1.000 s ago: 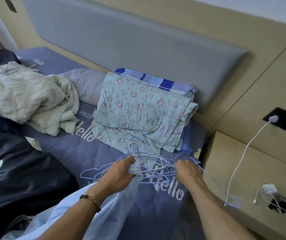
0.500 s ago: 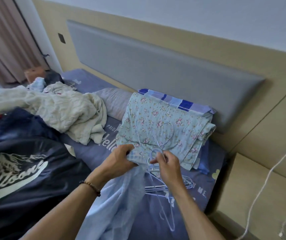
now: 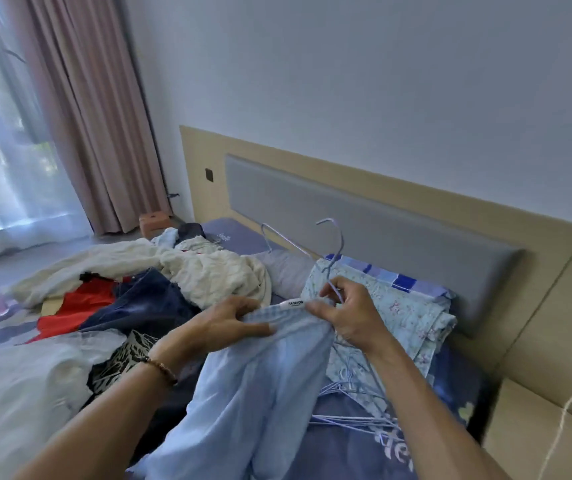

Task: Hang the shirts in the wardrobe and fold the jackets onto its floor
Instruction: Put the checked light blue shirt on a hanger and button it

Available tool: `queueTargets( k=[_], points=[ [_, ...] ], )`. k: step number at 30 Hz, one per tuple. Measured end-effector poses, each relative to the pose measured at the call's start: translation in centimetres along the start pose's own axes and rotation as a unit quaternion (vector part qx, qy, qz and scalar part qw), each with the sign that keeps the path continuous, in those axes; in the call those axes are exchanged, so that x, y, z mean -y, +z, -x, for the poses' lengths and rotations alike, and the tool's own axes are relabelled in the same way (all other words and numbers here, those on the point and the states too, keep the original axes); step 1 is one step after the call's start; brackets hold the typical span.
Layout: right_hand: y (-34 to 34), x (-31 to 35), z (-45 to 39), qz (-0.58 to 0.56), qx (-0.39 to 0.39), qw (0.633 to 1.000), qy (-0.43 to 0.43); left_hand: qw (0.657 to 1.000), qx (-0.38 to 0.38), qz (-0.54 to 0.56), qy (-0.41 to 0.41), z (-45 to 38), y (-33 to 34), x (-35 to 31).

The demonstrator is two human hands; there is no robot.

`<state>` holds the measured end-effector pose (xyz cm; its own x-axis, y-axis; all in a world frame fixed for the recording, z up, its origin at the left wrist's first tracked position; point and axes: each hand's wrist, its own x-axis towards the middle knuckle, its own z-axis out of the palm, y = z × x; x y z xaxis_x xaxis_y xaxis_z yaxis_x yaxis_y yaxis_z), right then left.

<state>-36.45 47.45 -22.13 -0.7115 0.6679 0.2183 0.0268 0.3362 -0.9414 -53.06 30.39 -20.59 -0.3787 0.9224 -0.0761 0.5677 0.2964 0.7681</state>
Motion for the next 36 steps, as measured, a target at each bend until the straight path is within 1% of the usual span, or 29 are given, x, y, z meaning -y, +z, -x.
queueTargets(
  k=[2, 3, 4, 5, 7, 8, 9, 10, 11, 12, 14, 15, 16, 17, 18, 19, 20, 21, 22, 24, 25, 27, 29, 31, 34, 36],
  points=[
    [-0.2, 3.1, 0.8, 0.043, 0.007, 0.998, -0.034, 1.000, -0.007, 0.024, -0.007, 2.3, -2.3, -0.7],
    [-0.1, 4.4, 1.2, 0.057, 0.007, 0.998, -0.039, 1.000, -0.004, 0.003, -0.001, 3.2, -3.2, -0.9],
    [0.0, 5.7, 1.6, 0.064, 0.003, 0.997, -0.041, 0.998, -0.015, -0.065, 0.010, 4.2, -4.3, -1.2],
    [0.1, 6.8, 1.9, 0.068, -0.003, 0.997, -0.043, 0.984, -0.048, -0.166, 0.029, 5.0, -5.3, -1.5],
    [0.6, 8.9, 2.9, 0.072, -0.013, 0.996, -0.050, 0.928, -0.145, -0.340, 0.051, 6.7, -7.0, -1.8],
    [1.0, 9.7, 3.4, 0.076, -0.017, 0.995, -0.057, 0.908, -0.174, -0.378, 0.047, 7.5, -7.8, -2.0],
    [1.2, 10.5, 3.9, 0.083, -0.022, 0.994, -0.065, 0.905, -0.180, -0.384, 0.034, 8.2, -8.6, -2.2],
    [1.4, 11.2, 4.2, 0.096, -0.030, 0.993, -0.070, 0.921, -0.156, -0.357, 0.013, 8.8, -9.4, -2.3],
    [1.5, 11.8, 4.6, 0.110, -0.038, 0.991, -0.071, 0.947, -0.108, -0.303, -0.004, 9.6, -10.1, -2.5],
    [1.6, 12.1, 4.8, 0.124, -0.047, 0.989, -0.069, 0.969, -0.057, -0.239, -0.020, 10.2, -10.5, -2.7],
    [1.6, 12.7, 5.1, 0.142, -0.060, 0.986, -0.059, 0.996, 0.002, -0.083, -0.034, 11.4, -10.8, -3.3],
    [1.7, 13.0, 5.4, 0.147, -0.065, 0.986, -0.052, 0.999, 0.023, 0.023, -0.039, 12.0, -10.9, -3.4],
    [1.8, 13.2, 5.6, 0.148, -0.071, 0.985, -0.047, 0.992, 0.041, 0.116, -0.038, 12.5, -11.0, -3.2],
    [2.0, 13.4, 5.9, 0.142, -0.075, 0.986, -0.042, 0.985, 0.050, 0.163, -0.034, 12.7, -10.9, -2.9],
    [2.3, 13.6, 6.2, 0.135, -0.078, 0.987, -0.036, 0.987, 0.040, 0.154, -0.019, 12.7, -10.9, -2.3],
    [2.5, 13.8, 6.4, 0.131, -0.077, 0.988, -0.033, 0.997, -0.006, 0.070, -0.002, 12.4, -10.9, -1.7],
    [2.7, 13.8, 6.5, 0.137, -0.076, 0.987, -0.029, 0.996, -0.075, -0.055, 0.018, 11.8, -10.9, -1.0],
    [3.0, 13.8, 6.5, 0.153, -0.078, 0.985, -0.027, 0.975, -0.147, -0.160, 0.043, 11.2, -10.8, -0.4],
    [3.3, 13.9, 6.6, 0.178, -0.079, 0.980, -0.027, 0.953, -0.198, -0.220, 0.061, 10.8, -10.6, 0.1],
    [3.9, 14.2, 6.7, 0.216, -0.082, 0.972, -0.029, 0.922, -0.269, -0.269, 0.069, 9.8, -10.2, 0.7],
    [4.2, 14.4, 6.8, 0.220, -0.085, 0.971, -0.032, 0.910, -0.284, -0.297, 0.057, 9.5, -10.0, 1.1],
    [4.5, 15.0, 7.2, 0.204, -0.088, 0.974, -0.046, 0.896, -0.288, -0.337, 0.021, 9.0, -9.9, 1.7],
    [4.4, 15.6, 7.7, 0.185, -0.080, 0.978, -0.051, 0.892, -0.278, -0.356, -0.025, 8.7, -9.7, 2.2],
    [4.4, 16.2, 8.3, 0.183, -0.066, 0.979, -0.058, 0.900, -0.272, -0.333, -0.069, 8.5, -9.4, 2.8],
    [4.2, 17.0, 9.1, 0.179, -0.033, 0.982, -0.054, 0.928, -0.259, -0.229, -0.141, 8.4, -9.6, 3.3],
    [3.9, 17.1, 9.4, 0.176, 0.004, 0.983, -0.041, 0.937, -0.257, -0.148, -0.186, 8.5, -10.2, 3.6]
  ],
)
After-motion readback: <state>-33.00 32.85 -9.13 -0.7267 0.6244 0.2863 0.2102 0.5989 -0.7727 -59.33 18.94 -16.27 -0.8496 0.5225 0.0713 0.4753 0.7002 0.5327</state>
